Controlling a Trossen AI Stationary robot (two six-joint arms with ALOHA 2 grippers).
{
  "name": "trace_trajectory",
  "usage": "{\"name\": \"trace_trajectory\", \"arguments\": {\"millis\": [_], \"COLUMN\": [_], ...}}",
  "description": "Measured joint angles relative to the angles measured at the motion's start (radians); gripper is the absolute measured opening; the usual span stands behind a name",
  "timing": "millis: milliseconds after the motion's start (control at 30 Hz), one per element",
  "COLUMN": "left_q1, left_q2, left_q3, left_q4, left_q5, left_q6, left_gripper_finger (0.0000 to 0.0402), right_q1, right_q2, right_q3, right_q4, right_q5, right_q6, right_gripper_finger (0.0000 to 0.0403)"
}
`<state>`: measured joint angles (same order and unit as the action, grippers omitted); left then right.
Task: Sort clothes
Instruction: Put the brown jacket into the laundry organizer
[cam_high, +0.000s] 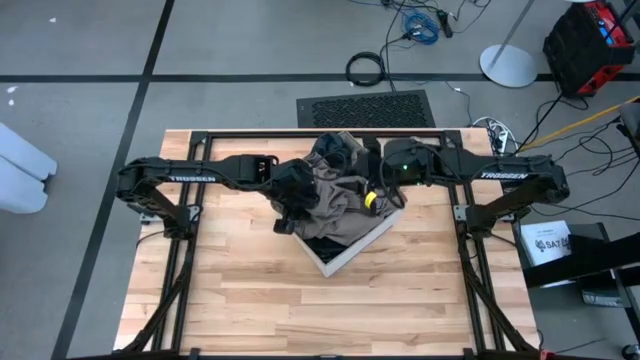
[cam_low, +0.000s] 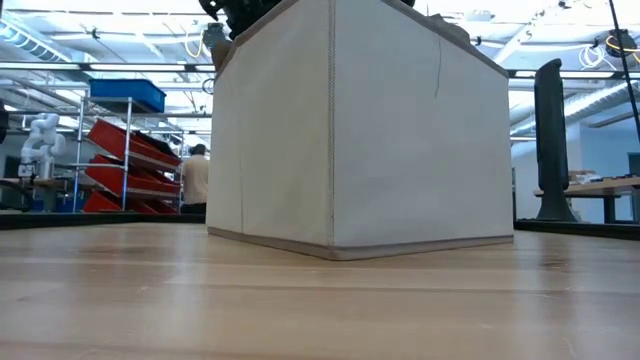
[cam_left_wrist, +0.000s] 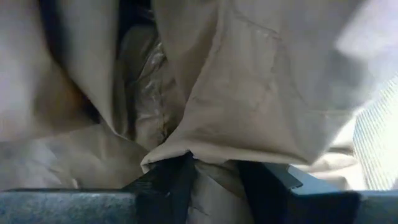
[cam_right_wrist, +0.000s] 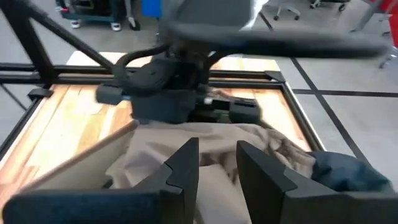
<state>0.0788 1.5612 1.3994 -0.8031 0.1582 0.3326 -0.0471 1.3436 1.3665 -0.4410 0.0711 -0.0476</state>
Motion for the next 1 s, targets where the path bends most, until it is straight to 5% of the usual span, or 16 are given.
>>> {"name": "trace_trajectory", "arguments": {"millis": [333, 1000], "left_q1": [-0.025, -0.024], "left_q2": [-0.034, -0.206], "left_q3": [-0.001, -0.001], "left_q4": [0.067, 0.139], "left_q5": [-0.001, 0.071], "left_q6": [0.077, 0.019], "left_gripper_finger": [0.0135, 0.0135], "right_q1": [0.016, -0.071], "right_q2": [0.038, 0.036], "right_q3": [-0.033, -0.497], "right_q4": [-0.007, 0.216], "right_q5": [-0.074, -0.007], "right_q6": [-0.032, 0.103], "right_gripper_finger": [0.0098, 0.0098]}}
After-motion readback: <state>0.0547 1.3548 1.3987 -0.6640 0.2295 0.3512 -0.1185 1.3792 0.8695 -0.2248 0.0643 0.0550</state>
